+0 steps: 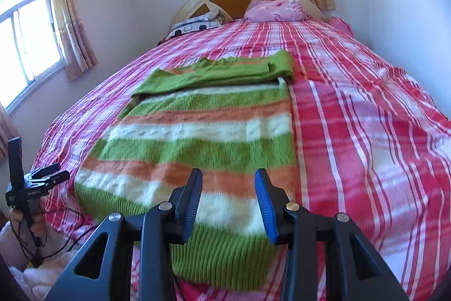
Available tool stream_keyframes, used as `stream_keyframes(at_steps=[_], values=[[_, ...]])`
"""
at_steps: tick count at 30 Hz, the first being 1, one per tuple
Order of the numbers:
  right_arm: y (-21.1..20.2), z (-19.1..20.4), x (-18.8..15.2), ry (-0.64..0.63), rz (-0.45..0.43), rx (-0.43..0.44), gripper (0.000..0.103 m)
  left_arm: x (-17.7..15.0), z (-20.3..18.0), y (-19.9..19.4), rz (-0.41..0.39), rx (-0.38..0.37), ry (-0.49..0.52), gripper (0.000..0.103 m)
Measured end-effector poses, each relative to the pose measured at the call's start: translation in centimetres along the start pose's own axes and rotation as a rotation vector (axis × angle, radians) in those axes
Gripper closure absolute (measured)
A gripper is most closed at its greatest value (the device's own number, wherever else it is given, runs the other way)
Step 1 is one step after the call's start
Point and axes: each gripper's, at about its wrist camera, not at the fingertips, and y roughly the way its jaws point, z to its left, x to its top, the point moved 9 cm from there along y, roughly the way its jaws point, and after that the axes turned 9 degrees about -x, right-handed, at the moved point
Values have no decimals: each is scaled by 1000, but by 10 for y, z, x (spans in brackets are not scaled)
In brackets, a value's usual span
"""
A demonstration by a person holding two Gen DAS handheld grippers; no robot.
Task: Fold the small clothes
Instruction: 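Grasp the ribbed hem with the right gripper and lift it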
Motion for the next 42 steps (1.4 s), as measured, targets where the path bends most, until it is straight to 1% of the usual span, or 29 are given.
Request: stream_keyframes(at_steps=[2,4,6,7,9,11,12,14,15,18,22,24,26,27,29,30,32,34,35,36,37,39,40,42], values=[[-2,-10,0,41,-5,-19,63,-7,-2,-1,14,-3,20,0],[-2,-17,1,78,4,-4,63,-18,-5,-4,48,-32,47,0],[-4,-18,2,81,-7,-9,63,-30,-9,-8,82,-64,89,0],[-4,-18,1,76,-12,-19,63,-37,-11,-10,96,-68,120,0],[-2,-16,-3,79,1,-13,63,-45,-11,-14,102,-47,176,0],[2,-13,-9,85,20,-6,63,-47,-9,-16,105,-24,214,0],[3,-12,-13,83,30,-6,63,-45,-7,-17,102,-1,234,0],[2,-9,-17,76,32,-6,63,-39,-4,-20,76,37,265,0],[1,-9,-17,72,30,-10,63,-35,-3,-21,50,43,274,0],[-2,-9,-18,74,24,-17,63,-27,-6,-16,17,-3,266,0],[-5,-13,-19,77,25,-33,63,-25,-7,7,47,-17,269,1],[-7,-17,-23,74,30,-44,63,-31,-13,14,64,-58,260,1],[-7,-23,-27,74,36,-57,63,-37,-19,14,44,-103,258,1],[-7,-27,-30,83,41,-61,63,-42,-23,11,19,-130,273,1],[-4,-34,-40,101,62,-57,63,-46,-26,7,-3,-135,302,1],[0,-40,-48,108,84,-64,63,-47,-26,8,-5,-122,311,1],[6,-44,-58,128,102,-63,63,-46,-25,10,0,-128,286,1],[14,-43,-67,156,124,-27,63,-46,-23,11,18,-161,233,0],[19,-38,-74,149,146,-11,63,-47,-22,12,35,-176,212,0],[22,-34,-78,129,162,-15,63,-48,-22,13,52,-188,197,0],[24,-31,-83,92,176,-34,63,-50,-22,16,86,-220,163,0],[27,-26,-87,45,183,-49,63,-52,-20,18,124,-275,98,0],[28,-25,-89,43,186,-43,63,-51,-19,19,128,-276,81,0],[30,-27,-91,62,195,-28,63,-52,-20,18,116,-263,100,0]])
